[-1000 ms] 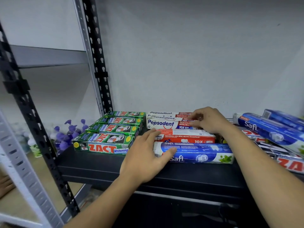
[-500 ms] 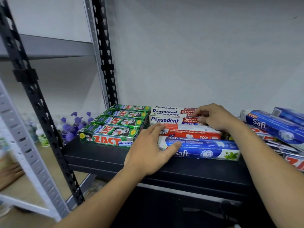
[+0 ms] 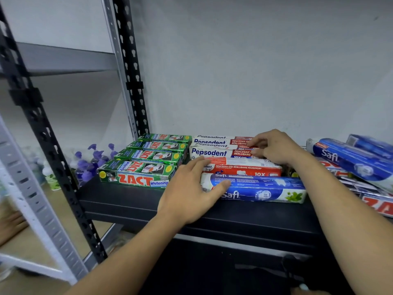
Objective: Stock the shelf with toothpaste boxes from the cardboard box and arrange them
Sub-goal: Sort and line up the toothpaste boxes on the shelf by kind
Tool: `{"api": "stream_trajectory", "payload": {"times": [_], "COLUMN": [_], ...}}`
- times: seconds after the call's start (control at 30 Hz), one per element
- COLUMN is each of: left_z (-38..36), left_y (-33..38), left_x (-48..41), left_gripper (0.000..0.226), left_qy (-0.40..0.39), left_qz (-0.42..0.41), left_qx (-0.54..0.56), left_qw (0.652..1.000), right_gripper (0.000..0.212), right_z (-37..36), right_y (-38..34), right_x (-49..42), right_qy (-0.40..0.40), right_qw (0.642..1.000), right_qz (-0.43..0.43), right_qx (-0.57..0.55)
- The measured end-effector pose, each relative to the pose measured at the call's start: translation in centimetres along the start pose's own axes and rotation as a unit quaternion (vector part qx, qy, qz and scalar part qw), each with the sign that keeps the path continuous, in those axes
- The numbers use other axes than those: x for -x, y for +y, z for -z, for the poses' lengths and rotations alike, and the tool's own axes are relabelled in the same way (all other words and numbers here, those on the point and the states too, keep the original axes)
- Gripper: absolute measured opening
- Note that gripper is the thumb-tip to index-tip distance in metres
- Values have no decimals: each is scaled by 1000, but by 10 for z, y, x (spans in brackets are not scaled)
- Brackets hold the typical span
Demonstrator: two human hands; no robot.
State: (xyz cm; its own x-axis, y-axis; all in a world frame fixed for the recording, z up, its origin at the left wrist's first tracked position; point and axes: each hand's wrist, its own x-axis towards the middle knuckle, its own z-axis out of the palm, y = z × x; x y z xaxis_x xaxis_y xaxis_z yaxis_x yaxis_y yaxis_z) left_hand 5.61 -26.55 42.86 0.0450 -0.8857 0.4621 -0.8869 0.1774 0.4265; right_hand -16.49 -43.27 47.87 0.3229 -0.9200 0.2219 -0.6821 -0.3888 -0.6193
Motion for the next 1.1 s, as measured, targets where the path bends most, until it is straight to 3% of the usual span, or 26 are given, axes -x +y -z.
{"api": "stream_trajectory", "payload": {"times": [0.4, 0.6, 0.87, 1.1], "left_z": [1, 3, 3, 1], "left_y": [1, 1, 2, 0], "left_x": [0, 0, 0, -1], "left_gripper": [80, 79, 81, 81], "left_qy": [-8, -16, -15, -12], "left_qz": [10, 9, 6, 3], "left_qx": [-7, -8, -11, -10], "left_qw": [1000, 1000, 1000, 1000], "right_gripper": [34, 21, 27, 39], "right_z": [11, 68, 79, 57], "right_y": [-6, 3, 25, 18], "right_x": [6, 19, 19, -7], "right_qy": [-15, 44, -21, -53], "right_qw": [999, 994, 968, 964], "right_qz": [22, 47, 17, -1], "right_qx": [18, 92, 249, 259]}}
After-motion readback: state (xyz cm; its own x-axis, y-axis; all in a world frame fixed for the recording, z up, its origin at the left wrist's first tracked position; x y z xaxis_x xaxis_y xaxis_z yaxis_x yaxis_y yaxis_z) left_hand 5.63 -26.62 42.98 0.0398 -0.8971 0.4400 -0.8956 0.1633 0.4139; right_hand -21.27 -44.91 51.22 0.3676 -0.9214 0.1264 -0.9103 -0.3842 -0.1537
